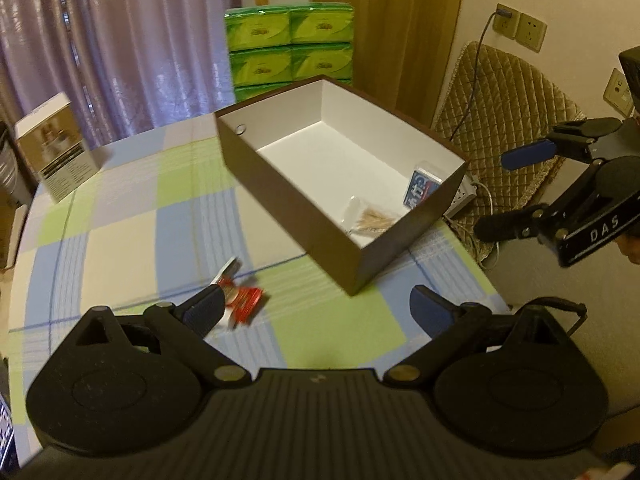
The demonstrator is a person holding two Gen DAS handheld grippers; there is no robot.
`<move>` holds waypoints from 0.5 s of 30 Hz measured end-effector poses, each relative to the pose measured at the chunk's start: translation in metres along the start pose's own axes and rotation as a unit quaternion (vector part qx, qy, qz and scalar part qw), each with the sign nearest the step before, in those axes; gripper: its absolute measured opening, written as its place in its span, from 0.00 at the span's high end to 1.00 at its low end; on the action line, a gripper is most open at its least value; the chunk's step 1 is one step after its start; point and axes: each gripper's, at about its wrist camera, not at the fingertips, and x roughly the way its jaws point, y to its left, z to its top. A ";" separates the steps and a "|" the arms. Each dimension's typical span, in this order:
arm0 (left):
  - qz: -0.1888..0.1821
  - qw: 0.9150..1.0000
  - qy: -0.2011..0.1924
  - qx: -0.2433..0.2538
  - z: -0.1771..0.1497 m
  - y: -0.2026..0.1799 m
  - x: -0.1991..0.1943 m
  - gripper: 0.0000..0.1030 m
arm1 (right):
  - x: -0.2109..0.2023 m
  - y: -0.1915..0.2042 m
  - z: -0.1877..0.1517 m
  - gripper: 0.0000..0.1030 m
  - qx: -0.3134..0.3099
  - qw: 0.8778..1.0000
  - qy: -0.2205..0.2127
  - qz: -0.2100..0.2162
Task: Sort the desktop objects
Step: 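Withdraw both tools from the box back over the table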
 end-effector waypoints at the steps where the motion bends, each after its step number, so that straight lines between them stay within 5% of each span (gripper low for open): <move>1: 0.004 1.000 -0.001 -0.002 -0.005 0.002 -0.005 0.05 | -0.002 0.004 -0.002 0.02 0.001 1.000 -0.004 0.001; 15: 0.052 0.997 0.010 -0.048 -0.087 0.025 -0.035 0.06 | 0.009 0.045 -0.032 0.02 0.036 0.999 -0.011 0.014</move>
